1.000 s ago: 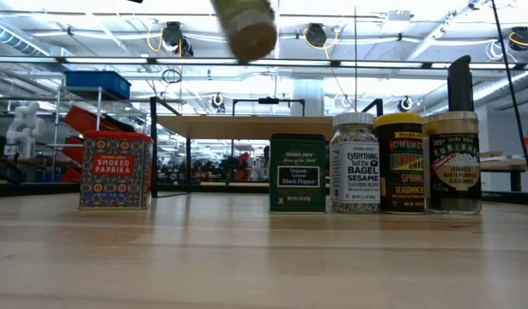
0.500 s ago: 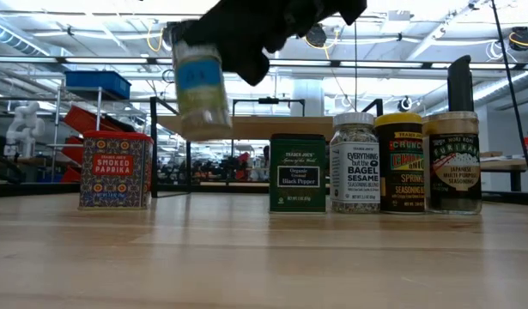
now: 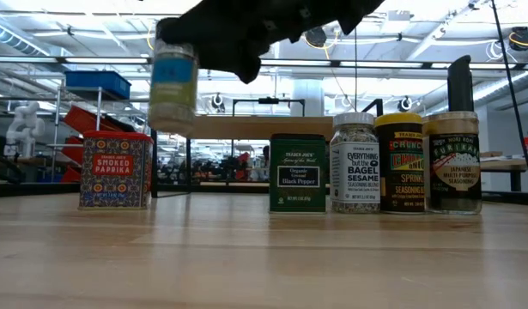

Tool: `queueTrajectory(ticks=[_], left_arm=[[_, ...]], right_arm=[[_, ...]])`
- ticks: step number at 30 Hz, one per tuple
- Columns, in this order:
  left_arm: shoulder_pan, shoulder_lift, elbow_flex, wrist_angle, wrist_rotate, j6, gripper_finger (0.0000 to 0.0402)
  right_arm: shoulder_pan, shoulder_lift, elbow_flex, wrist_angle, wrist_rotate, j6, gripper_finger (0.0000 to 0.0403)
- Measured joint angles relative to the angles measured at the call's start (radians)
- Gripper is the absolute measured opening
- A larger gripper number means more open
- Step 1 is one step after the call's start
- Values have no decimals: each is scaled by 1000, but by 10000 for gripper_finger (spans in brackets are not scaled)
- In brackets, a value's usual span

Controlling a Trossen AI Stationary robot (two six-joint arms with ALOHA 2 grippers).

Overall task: Shelf spices
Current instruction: Remove the black seasoning bottle from the shelf

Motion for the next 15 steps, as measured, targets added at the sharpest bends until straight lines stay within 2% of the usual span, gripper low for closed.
queueTrajectory(ticks=[6, 15], left_arm=[[0, 0, 0, -1, 0, -1, 310], [0, 0, 0, -2, 0, 0, 310]], right_arm=[[0, 50, 0, 75, 3, -2, 201], [-5, 67, -1, 52, 81, -55, 201]])
